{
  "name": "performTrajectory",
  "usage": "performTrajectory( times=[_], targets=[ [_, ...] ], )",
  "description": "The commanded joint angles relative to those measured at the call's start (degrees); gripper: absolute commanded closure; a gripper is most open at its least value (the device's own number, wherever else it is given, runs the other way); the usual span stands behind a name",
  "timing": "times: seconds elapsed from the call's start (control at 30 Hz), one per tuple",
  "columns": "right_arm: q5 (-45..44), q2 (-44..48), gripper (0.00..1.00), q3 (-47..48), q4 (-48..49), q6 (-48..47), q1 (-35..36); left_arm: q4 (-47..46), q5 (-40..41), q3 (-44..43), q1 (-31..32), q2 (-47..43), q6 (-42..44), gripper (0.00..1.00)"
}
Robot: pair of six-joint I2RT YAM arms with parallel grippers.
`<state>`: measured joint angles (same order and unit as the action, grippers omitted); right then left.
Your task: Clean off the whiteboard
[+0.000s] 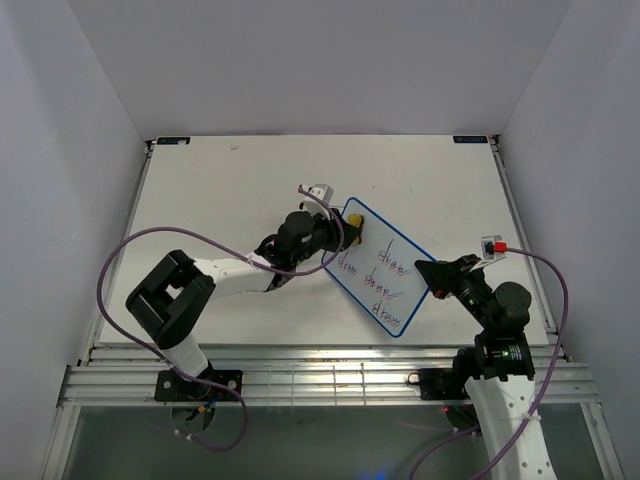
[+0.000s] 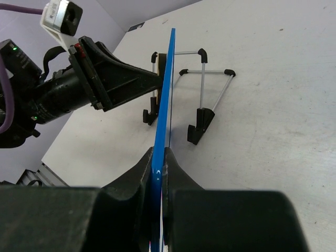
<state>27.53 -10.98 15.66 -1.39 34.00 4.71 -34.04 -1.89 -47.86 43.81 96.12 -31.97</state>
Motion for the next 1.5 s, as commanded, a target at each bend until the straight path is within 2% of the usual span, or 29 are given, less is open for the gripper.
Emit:
performTrajectory(
  times=[0.0, 0.1, 0.17, 0.3, 0.47, 0.7, 1.0, 1.17, 1.47],
  targets=[
    [9.91, 0.35, 0.92, 4.47, 6.84, 2.22, 1.18, 0.73, -3.64, -4.08, 4.61, -1.55, 1.12, 0.97],
    [10.44, 0.17, 0.92, 4.73, 6.4, 1.77, 1.18, 2.31, -3.56, -5.14, 5.23, -1.46, 1.03, 0.97],
    [10.96, 0.0, 0.92, 4.91, 6.14, 1.25, 1.18, 5.8, 0.02, -6.72, 4.71, -1.55, 1.72, 0.96],
    [12.37, -0.61, 0.92, 5.52, 5.78, 0.02, 1.18, 8.11, -2.94, -8.22, -0.38, -0.67, -0.63, 0.97],
    [13.16, -0.79, 0.92, 6.05, 5.52, -0.86, 1.27, 10.39, -2.07, -9.18, -3.64, 0.56, 0.41, 0.96],
    [13.6, -1.32, 0.92, 6.05, 6.31, -0.43, 1.27, 12.77, -1.98, -8.49, -3.56, 1.27, 0.41, 0.98],
    [14.57, -1.14, 0.92, 4.82, 9.47, 2.3, 1.27, 7.85, 1.01, -1.37, 4.52, -3.04, -0.29, 0.98],
    [14.48, -1.06, 0.92, 4.64, 9.56, 2.65, 1.27, 7.76, 4.09, -1.62, 10.31, -4.62, 0.15, 0.98],
    [13.78, -0.8, 0.92, 4.91, 9.21, 3.27, 1.18, 8.46, 8.48, -3.82, 17.18, -3.22, 0.76, 0.98]
  ],
)
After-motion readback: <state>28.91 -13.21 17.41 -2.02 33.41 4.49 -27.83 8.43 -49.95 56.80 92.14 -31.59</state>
